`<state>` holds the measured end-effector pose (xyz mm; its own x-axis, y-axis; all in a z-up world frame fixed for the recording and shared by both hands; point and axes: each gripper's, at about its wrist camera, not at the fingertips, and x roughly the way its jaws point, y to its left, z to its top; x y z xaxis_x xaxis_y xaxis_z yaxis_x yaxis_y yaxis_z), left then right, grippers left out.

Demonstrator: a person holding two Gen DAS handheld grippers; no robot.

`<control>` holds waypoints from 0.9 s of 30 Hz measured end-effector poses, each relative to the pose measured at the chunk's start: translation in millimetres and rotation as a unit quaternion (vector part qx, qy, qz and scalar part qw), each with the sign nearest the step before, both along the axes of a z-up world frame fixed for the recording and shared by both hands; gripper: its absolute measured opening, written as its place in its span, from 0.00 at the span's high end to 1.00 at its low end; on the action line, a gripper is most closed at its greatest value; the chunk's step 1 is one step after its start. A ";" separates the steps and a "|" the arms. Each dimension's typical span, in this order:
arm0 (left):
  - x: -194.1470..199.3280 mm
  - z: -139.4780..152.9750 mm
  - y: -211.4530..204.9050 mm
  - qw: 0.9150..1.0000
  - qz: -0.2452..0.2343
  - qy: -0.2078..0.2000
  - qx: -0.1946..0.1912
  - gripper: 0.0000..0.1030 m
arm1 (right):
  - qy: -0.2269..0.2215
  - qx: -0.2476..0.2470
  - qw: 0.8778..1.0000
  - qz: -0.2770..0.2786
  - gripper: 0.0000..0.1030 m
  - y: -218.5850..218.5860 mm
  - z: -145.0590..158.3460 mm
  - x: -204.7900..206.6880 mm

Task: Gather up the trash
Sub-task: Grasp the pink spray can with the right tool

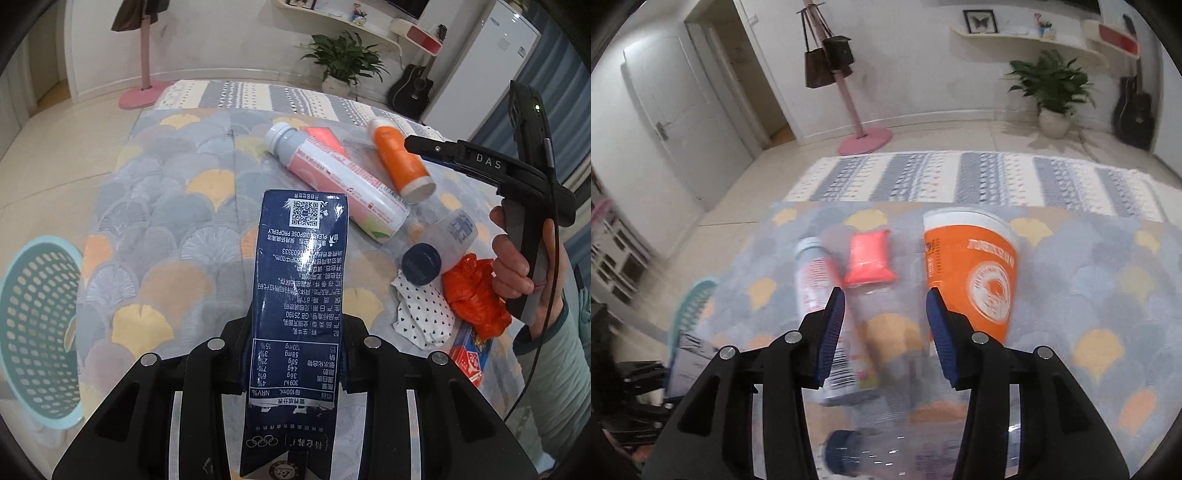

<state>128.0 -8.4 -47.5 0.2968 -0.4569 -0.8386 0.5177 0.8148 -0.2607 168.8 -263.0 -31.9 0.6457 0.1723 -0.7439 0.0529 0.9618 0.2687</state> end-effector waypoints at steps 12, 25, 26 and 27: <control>15.1 1.8 15.3 0.998 0.056 -0.002 -0.019 0.69 | 0.082 -0.079 0.990 0.078 0.54 80.8 -35.0 37.4; 30.3 2.5 76.8 0.990 0.131 0.009 -0.050 0.69 | 0.128 -0.081 0.986 0.069 0.55 110.3 -60.7 66.4; 31.2 2.3 81.7 0.989 0.136 0.008 -0.051 0.69 | 0.124 -0.076 0.988 0.060 0.55 110.9 -59.3 65.6; 32.8 3.0 91.1 0.988 0.148 0.005 -0.050 0.69 | 0.115 -0.056 0.990 0.052 0.55 111.5 -55.6 64.4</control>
